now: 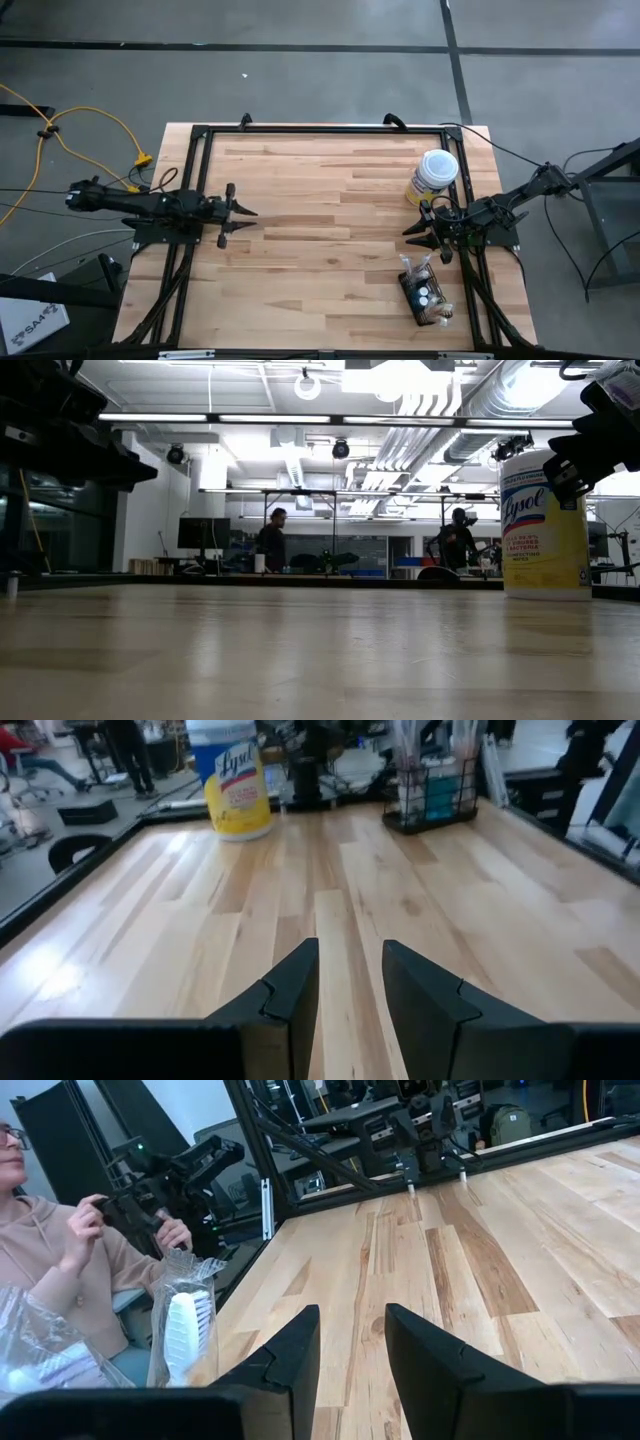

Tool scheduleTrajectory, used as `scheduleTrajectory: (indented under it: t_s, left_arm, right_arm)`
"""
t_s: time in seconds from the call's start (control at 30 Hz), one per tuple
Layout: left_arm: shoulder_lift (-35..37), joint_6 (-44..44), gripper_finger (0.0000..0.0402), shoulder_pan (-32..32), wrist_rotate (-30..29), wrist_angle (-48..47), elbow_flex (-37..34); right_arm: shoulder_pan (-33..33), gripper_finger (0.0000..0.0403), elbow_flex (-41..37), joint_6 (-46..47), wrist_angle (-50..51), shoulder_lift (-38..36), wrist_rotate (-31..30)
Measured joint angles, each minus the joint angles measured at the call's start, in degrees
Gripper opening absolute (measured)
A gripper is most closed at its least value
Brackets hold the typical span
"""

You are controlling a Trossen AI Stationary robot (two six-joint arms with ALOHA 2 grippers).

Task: Pick & Place toothbrushing station
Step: Return to home position

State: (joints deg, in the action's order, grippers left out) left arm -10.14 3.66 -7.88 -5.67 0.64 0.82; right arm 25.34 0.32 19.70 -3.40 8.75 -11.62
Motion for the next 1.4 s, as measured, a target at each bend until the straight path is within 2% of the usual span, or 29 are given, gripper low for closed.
scheduleTrajectory:
  t_s: [0.2, 1.4]
  left_arm:
    - [1.5, 2.0, 0.0108, 0.0, 5.9, -0.9, 0.0]
    - [1.1, 2.8, 0.0108, 1.5, 5.8, -0.8, 0.0]
  right_arm:
    - [0.0, 0.0107, 0.0, 0.0, 0.0, 0.0, 0.0]
    - [0.0, 0.0107, 0.0, 0.0, 0.0, 0.0, 0.0]
